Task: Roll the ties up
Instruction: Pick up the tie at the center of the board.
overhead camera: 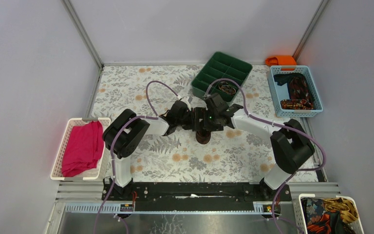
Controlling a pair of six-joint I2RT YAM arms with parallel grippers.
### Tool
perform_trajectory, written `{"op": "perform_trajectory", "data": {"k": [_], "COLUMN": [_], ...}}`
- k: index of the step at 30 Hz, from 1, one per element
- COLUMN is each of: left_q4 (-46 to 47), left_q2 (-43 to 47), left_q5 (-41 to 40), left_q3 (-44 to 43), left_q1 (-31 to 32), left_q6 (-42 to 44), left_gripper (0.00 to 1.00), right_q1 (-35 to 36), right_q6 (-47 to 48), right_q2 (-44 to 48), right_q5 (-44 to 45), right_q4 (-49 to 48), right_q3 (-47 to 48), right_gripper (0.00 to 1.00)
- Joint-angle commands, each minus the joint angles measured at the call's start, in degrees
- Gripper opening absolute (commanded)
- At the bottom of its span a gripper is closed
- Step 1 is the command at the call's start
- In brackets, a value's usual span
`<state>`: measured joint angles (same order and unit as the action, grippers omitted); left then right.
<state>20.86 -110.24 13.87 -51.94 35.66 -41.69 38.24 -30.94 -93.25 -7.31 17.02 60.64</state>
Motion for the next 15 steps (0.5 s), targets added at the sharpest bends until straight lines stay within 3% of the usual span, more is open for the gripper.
{"op": "perform_trajectory", "data": {"k": [1, 15], "left_q4": [-10.14, -9.79], "left_q2": [-4.15, -5.07], "left_q5": [-0.41, 0.06], "left_q3": [2.72, 2.72], "left_q1": [0.99, 0.99], "left_q6": [2.66, 2.93], "left_gripper": [0.00, 0.00], "right_q1": [1.89, 3.33], "right_q6": [0.47, 0.79], "right_q2": [-4.33, -11.38], "right_q5": [5.78, 23.52], "right_q4": [3.24, 6.59], "right_q3": [3.48, 4.79], "right_gripper": [1.00, 1.00]}}
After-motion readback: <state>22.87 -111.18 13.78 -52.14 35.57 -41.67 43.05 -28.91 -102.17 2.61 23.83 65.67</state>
